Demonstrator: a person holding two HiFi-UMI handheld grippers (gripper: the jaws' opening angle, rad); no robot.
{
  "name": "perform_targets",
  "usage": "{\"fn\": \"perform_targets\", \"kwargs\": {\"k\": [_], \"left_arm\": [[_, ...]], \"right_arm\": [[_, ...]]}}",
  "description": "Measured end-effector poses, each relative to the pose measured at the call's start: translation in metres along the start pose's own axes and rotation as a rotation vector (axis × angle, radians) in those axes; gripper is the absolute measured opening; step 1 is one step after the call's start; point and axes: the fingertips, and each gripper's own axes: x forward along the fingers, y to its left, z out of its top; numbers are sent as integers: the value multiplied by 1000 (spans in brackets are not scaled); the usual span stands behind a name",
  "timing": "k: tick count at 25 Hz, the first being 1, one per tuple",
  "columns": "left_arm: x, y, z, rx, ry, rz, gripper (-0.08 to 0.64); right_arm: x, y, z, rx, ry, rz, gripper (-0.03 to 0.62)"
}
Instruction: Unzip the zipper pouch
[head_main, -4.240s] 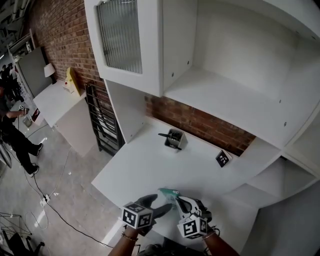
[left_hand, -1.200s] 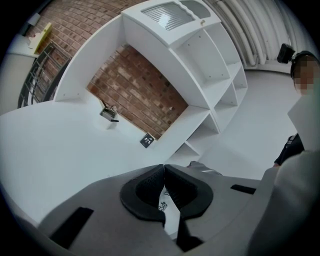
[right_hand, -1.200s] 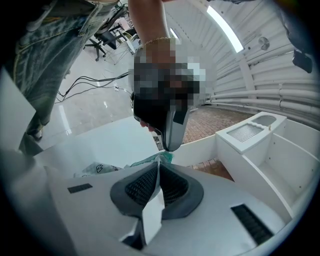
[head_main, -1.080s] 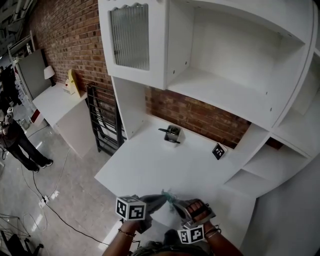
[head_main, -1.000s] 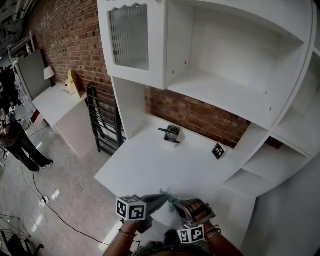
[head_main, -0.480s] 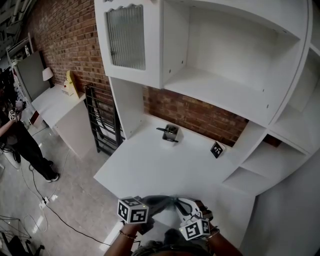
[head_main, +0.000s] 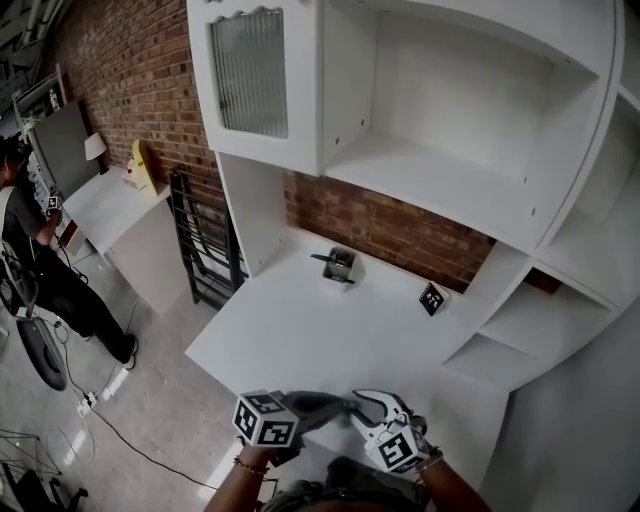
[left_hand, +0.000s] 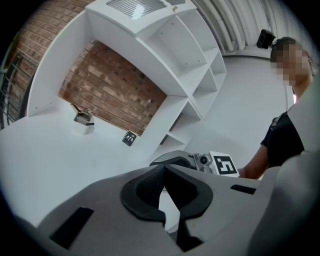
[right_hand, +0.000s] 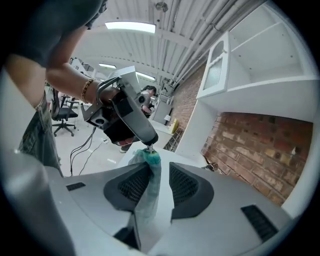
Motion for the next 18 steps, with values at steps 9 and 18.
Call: {"fn": "perform_targets", "kwargs": {"k": [9,18], "left_arm": [[-1,2,2,-6,-1,0,3],[0,7,5,-29,-17,3,3]], "right_arm": [[4,13,8,17,-7,116,114],[10,13,13,82,-12,143,109]]}}
